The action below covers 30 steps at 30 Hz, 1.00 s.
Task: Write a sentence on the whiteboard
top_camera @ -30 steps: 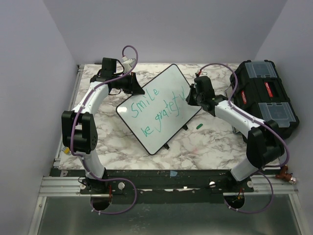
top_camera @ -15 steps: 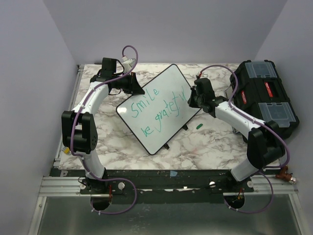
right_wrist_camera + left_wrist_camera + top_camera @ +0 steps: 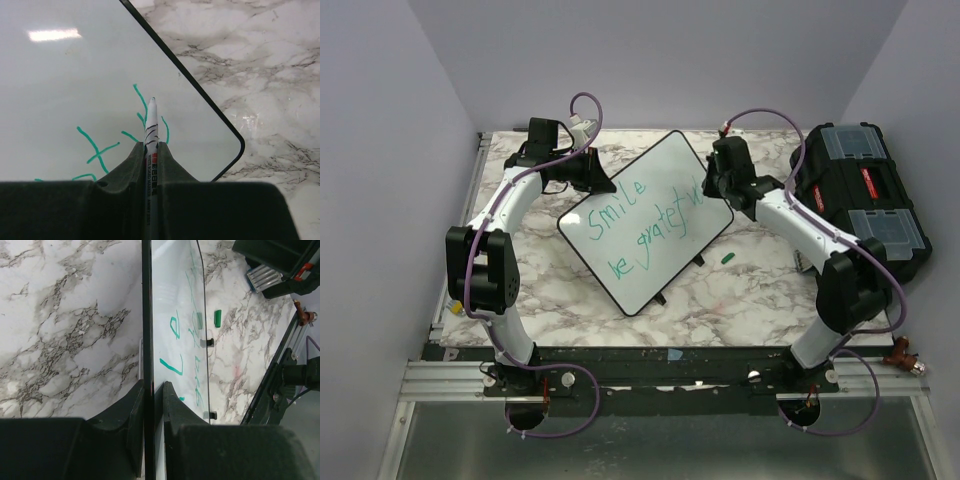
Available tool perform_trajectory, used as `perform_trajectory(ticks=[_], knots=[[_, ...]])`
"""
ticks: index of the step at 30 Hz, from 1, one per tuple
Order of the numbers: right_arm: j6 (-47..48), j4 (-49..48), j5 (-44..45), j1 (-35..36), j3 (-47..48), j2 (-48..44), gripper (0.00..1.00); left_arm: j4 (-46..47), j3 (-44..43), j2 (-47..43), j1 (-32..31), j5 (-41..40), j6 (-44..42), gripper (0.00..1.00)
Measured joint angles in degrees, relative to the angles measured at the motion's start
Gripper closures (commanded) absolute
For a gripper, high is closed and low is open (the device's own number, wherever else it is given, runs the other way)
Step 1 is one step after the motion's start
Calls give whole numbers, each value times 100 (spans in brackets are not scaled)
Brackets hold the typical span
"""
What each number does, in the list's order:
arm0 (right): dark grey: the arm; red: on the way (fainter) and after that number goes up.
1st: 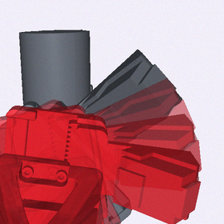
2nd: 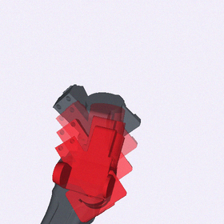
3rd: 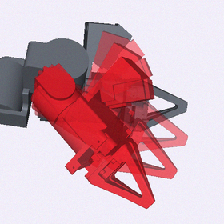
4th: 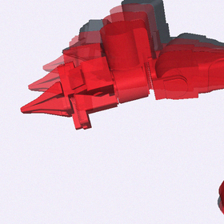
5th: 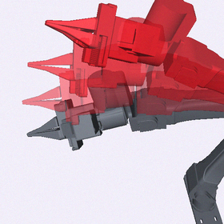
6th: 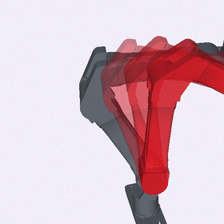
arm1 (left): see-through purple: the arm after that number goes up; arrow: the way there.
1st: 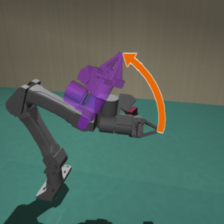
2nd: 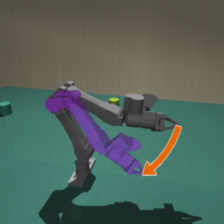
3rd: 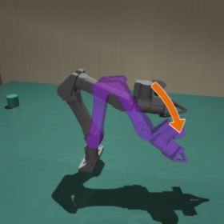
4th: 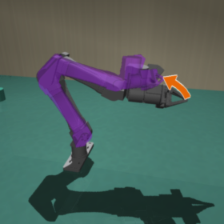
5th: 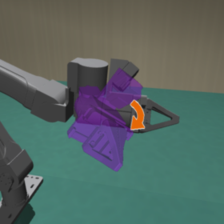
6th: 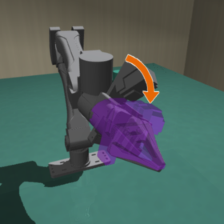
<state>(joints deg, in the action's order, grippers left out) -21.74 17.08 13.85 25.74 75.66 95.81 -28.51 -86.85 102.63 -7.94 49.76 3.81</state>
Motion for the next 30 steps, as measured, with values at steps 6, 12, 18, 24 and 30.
perform_trajectory(ticks=[6, 12, 18, 24, 30], knots=[[15, 20, 68, 0, 111, -542, 99, 4, 0, 0, 0, 0, -13, 100], [-103, -295, 44, 0, -365, -1534, 99, 4, 0, 0, 0, 0, -17, 100], [-343, -509, -269, 0, -977, -1906, 99, 0, 2, 0, 0, -17, -26, 100], [-531, -555, -616, 0, -1349, -1965, 99, -31, 2, 0, 0, -85, -42, 100], [-675, -717, -879, 0, -1582, -2100, 99, 7, 66, -9, 2, -164, -37, 99]])
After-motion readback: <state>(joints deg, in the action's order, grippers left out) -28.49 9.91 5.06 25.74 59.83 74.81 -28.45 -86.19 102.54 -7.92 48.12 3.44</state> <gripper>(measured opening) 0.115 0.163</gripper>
